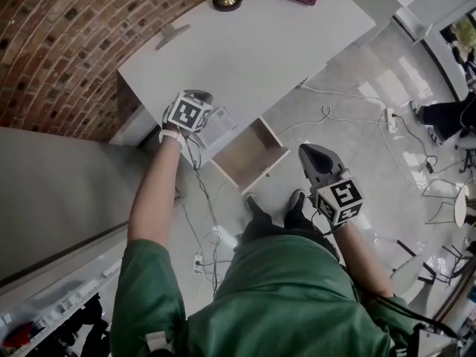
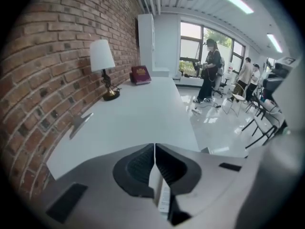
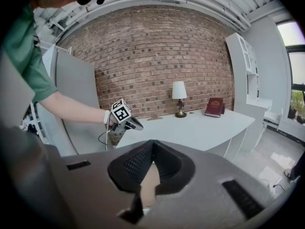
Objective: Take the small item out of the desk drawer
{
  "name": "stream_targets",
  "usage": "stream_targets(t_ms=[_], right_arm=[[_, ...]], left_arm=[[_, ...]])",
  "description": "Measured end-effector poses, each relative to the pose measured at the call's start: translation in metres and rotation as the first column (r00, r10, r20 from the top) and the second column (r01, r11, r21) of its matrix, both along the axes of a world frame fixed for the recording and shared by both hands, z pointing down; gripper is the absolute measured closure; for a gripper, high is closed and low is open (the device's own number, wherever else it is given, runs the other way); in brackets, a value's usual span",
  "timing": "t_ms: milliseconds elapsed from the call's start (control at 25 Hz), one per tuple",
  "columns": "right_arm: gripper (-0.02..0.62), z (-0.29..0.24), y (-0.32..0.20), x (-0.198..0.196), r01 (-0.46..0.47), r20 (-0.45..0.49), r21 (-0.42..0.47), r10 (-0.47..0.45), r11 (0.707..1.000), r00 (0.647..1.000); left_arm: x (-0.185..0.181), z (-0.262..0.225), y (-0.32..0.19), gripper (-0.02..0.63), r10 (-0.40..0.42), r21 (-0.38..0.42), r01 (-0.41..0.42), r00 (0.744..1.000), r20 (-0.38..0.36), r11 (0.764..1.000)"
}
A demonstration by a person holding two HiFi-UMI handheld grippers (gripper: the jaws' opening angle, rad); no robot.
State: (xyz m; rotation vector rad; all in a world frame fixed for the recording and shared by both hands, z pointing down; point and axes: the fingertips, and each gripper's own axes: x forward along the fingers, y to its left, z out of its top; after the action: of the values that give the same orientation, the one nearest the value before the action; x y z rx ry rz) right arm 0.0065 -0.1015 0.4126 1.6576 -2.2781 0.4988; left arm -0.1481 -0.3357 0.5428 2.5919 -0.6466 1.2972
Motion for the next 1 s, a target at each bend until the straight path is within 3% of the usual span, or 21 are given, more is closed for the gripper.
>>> stream_targets(t_ms=[200, 440, 760, 1000], right_arm=[[0.592, -0.024, -0.016, 0.004, 0.015, 0.007, 0.055, -0.015, 0.998, 1.0], [0.592, -0.06, -0.038, 0.013, 0.048, 0.01, 0.148, -0.05, 0.988, 0.999], [0.592, -0.107, -0.062, 0.029, 0.115, 0.033, 0.264, -0.128, 0.958, 0.991], [0.592, -0.133, -0.068, 0.049, 0.143, 0.055, 0.341, -0.172, 0.929, 0.984]], left_arm=[[0.001, -0.081, 0.003, 0.595, -0.09, 0.141, 0.111, 0.985, -0.15, 0.984], [0.0, -0.163, 0.032, 0.595, -0.178, 0.25, 0.266, 0.929, -0.325, 0.931], [0.011, -0.249, 0.088, 0.595, -0.262, 0.342, 0.468, 0.823, -0.504, 0.815], [0.032, -0.29, 0.123, 0.595, -0.275, 0.409, 0.553, 0.778, -0.565, 0.726]])
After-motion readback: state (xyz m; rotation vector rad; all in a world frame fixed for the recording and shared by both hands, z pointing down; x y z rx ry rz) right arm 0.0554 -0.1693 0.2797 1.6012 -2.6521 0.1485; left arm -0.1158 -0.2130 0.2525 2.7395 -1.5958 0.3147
